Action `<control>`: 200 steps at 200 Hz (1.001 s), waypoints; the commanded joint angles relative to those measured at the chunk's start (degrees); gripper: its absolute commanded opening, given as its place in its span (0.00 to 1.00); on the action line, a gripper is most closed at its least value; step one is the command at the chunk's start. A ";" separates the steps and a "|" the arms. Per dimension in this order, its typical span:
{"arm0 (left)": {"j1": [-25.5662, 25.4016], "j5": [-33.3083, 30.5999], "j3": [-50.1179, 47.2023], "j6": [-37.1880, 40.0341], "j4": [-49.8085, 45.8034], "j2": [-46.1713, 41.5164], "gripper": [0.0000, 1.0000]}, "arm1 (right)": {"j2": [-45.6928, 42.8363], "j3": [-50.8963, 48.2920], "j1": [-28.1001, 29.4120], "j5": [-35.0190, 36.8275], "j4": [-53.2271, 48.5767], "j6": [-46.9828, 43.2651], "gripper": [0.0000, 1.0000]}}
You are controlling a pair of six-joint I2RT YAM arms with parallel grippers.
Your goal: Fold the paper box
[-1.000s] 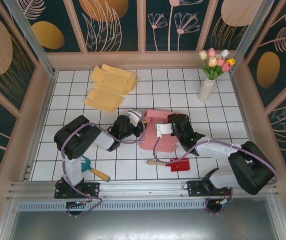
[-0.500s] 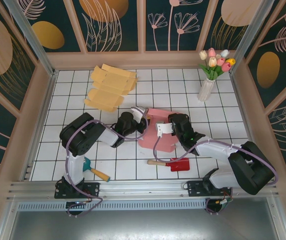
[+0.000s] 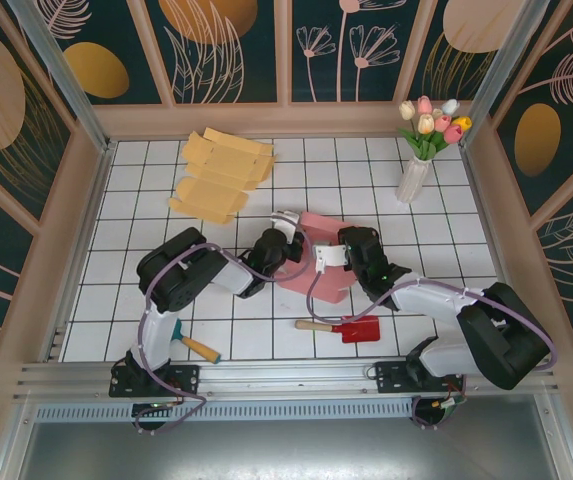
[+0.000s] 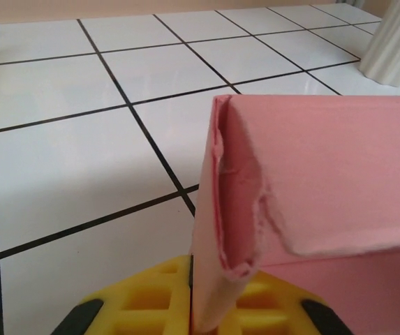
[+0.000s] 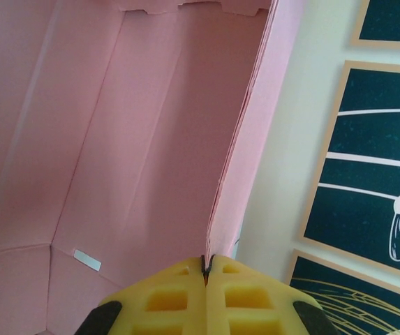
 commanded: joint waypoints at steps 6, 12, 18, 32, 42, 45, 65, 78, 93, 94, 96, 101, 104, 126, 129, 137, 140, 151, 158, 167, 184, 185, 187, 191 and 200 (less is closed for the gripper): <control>-1.69 -20.70 3.32 -1.75 -4.21 1.64 0.00 | 1.26 0.93 0.60 -2.47 -4.45 1.41 0.00; -1.84 -24.32 3.43 -2.02 -5.47 1.55 0.00 | 1.17 0.99 0.52 -2.34 -4.55 1.50 0.00; -1.79 -26.87 3.35 -1.88 -6.17 1.40 0.00 | 1.12 1.08 0.44 -2.21 -4.70 1.63 0.00; -1.77 -30.11 2.99 -1.20 -7.40 0.85 0.00 | 0.92 1.28 0.02 -2.31 -5.00 2.06 0.00; -1.84 -31.21 2.83 -0.97 -8.15 0.52 0.00 | 0.83 1.37 -0.34 -2.48 -5.07 2.28 0.00; -1.84 -31.43 2.84 -0.90 -8.39 0.46 0.00 | 0.83 1.37 -0.36 -2.42 -5.12 2.34 0.00; -1.84 -32.72 3.20 -0.85 -9.33 0.39 0.00 | 0.82 1.45 -0.43 -2.71 -5.21 2.73 0.00; -1.84 -31.25 3.34 -0.29 -8.99 0.65 0.00 | 0.83 1.61 -0.36 -3.24 -5.33 3.18 0.00; -1.89 -25.86 2.20 1.23 -5.60 0.45 0.02 | 0.78 1.72 -0.36 -3.74 -5.52 3.51 0.00; -1.86 -25.47 2.11 1.28 -5.34 0.38 0.02 | 0.76 1.72 -0.36 -3.78 -5.52 3.56 0.00; -1.85 -24.65 1.81 1.38 -4.88 0.28 0.03 | 0.74 1.72 -0.36 -3.80 -5.51 3.54 0.00; -1.84 -22.68 1.15 1.54 -3.56 -0.03 0.05 | 0.74 1.72 -0.36 -3.94 -5.51 3.53 0.00; -1.84 -21.34 0.58 1.69 -2.82 -0.27 0.06 | 0.74 1.72 -0.36 -3.96 -5.59 3.60 0.00; -1.84 -12.30 -3.29 2.78 2.60 -2.41 0.18 | 0.74 1.72 -0.36 -4.16 -5.73 3.66 0.00; -1.79 -11.49 -3.80 2.81 2.97 -2.75 0.20 | 0.78 1.73 -0.36 -4.16 -5.77 3.68 0.00; -1.82 -10.07 -4.96 3.07 3.97 -3.51 0.23 | 0.74 1.80 -0.36 -4.21 -5.82 3.79 0.00; -1.84 -9.65 -5.33 3.14 4.18 -3.81 0.24 | 0.74 1.85 -0.36 -4.24 -5.86 3.79 0.00; -1.76 -8.55 -6.58 3.27 5.10 -4.71 0.27 | 0.74 1.81 -0.36 -4.26 -5.87 3.79 0.00; -1.76 -7.66 -7.17 3.30 5.36 -5.17 0.29 | 0.81 1.81 -0.36 -4.31 -5.94 3.81 0.00; -1.76 -6.33 -7.92 3.02 5.68 -5.81 0.32 | 0.83 1.81 -0.36 -4.31 -5.95 3.88 0.00; -1.78 -3.77 -9.23 2.50 6.81 -6.94 0.36 | 0.91 1.81 -0.19 -4.31 -6.17 4.03 0.00; -1.77 -3.66 -9.32 2.44 6.89 -7.01 0.36 | 0.96 1.81 -0.19 -4.29 -6.15 4.00 0.00; -1.76 -3.53 -9.42 2.41 6.99 -7.12 0.37 | 0.99 1.76 -0.21 -4.30 -6.18 4.00 0.00; -1.76 -3.31 -9.56 2.23 7.06 -7.35 0.38 | 1.00 1.81 -0.13 -4.21 -6.21 4.05 0.00; -1.79 -3.25 -9.42 2.09 6.87 -7.74 0.38 | 1.00 1.81 -0.02 -4.25 -6.30 3.97 0.00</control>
